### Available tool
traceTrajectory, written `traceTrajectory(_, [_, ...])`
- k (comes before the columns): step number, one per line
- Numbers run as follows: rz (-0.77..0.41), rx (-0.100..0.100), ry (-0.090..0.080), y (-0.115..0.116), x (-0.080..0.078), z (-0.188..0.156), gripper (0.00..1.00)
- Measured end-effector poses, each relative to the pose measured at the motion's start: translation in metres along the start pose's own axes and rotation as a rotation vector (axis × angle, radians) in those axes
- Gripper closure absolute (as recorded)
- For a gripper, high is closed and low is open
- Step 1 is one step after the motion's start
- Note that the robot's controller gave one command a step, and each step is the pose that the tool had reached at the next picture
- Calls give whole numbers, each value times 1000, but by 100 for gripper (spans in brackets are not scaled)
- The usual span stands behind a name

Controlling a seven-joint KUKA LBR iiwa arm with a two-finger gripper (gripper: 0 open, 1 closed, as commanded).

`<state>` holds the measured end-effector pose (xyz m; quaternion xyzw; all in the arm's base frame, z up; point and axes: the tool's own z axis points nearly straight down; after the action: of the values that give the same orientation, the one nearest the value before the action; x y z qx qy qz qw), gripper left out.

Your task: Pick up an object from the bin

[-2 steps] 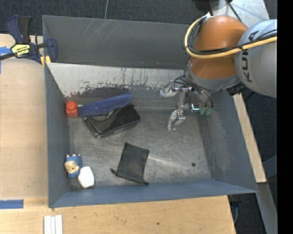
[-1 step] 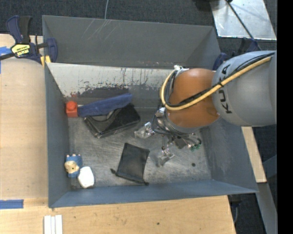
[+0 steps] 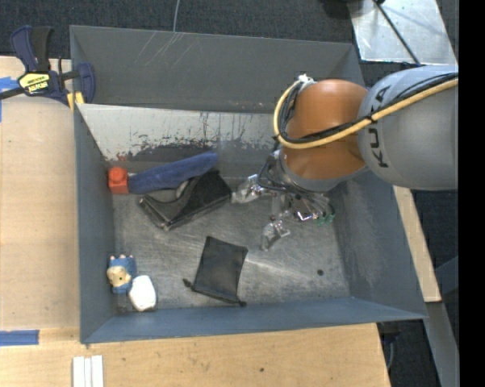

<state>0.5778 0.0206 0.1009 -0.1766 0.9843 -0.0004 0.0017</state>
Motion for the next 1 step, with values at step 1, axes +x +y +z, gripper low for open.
traceTrajectory(1, [-236,-5,13,80,-14,3,0])
